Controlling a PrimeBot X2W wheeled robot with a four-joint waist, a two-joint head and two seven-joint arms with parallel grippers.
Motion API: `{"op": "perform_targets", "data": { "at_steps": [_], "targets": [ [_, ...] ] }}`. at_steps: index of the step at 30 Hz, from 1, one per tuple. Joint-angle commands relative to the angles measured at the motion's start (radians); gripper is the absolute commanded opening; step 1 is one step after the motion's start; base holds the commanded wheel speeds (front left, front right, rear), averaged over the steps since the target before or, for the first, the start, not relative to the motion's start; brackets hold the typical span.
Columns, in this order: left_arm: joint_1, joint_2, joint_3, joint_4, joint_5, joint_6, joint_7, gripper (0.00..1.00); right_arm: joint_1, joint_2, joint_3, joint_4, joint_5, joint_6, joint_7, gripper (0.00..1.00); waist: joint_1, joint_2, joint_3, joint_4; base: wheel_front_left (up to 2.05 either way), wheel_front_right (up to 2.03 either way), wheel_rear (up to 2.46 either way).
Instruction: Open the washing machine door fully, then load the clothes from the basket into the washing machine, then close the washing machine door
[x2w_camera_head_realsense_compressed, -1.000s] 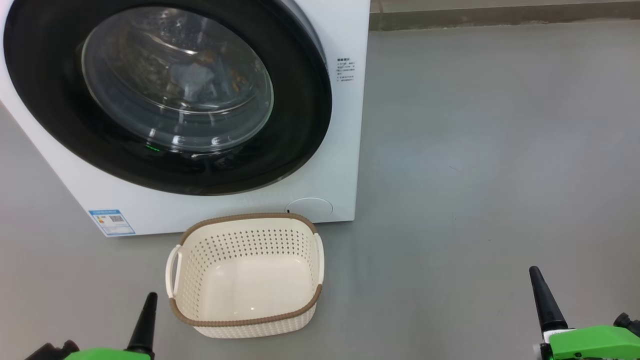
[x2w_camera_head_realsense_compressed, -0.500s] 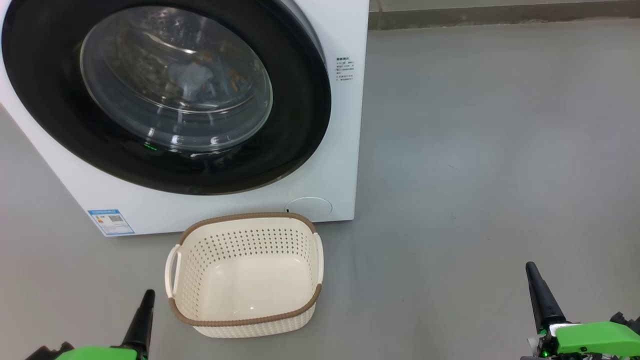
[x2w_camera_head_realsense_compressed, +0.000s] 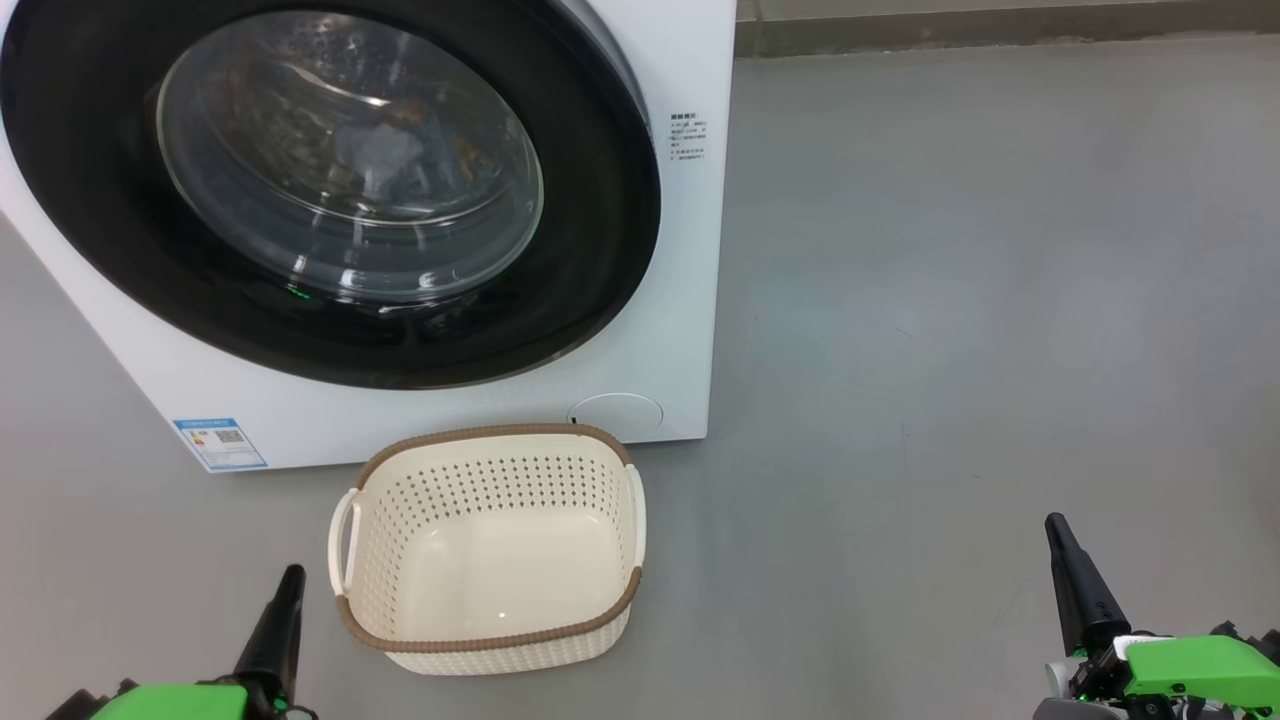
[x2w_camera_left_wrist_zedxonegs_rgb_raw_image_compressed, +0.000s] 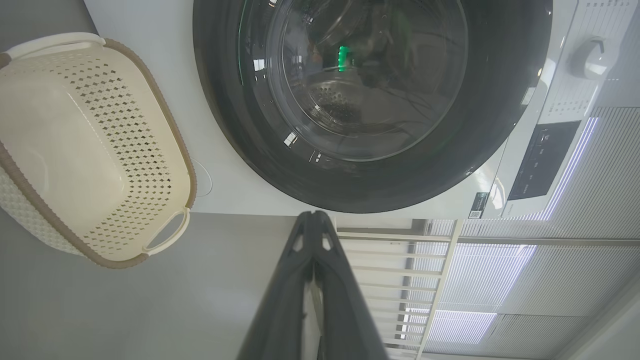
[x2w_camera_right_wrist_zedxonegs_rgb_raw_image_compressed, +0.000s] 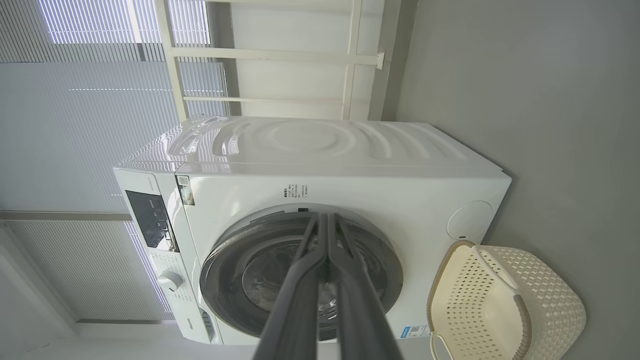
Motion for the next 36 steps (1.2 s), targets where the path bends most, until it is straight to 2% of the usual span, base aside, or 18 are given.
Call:
{"op": "perform_targets", "data": {
  "at_steps": [1, 36],
  "targets": [
    [-0.051, 0.019, 0.039, -0.017, -0.024, -0.003, 0.011, 0.0, -0.044, -0.013, 0.028, -0.022, 0.027, 0.002, 0.014, 0.0, 0.0, 0.0, 0.0, 0.0, 0.0, 0.0, 0.0],
    [-0.052, 0.013, 0.048, -0.016, -0.021, -0.003, 0.019, 0.0, -0.044, -0.013, 0.028, -0.021, 0.031, 0.002, 0.015, 0.0, 0.0, 0.0, 0.0, 0.0, 0.0, 0.0, 0.0]
  ]
}}
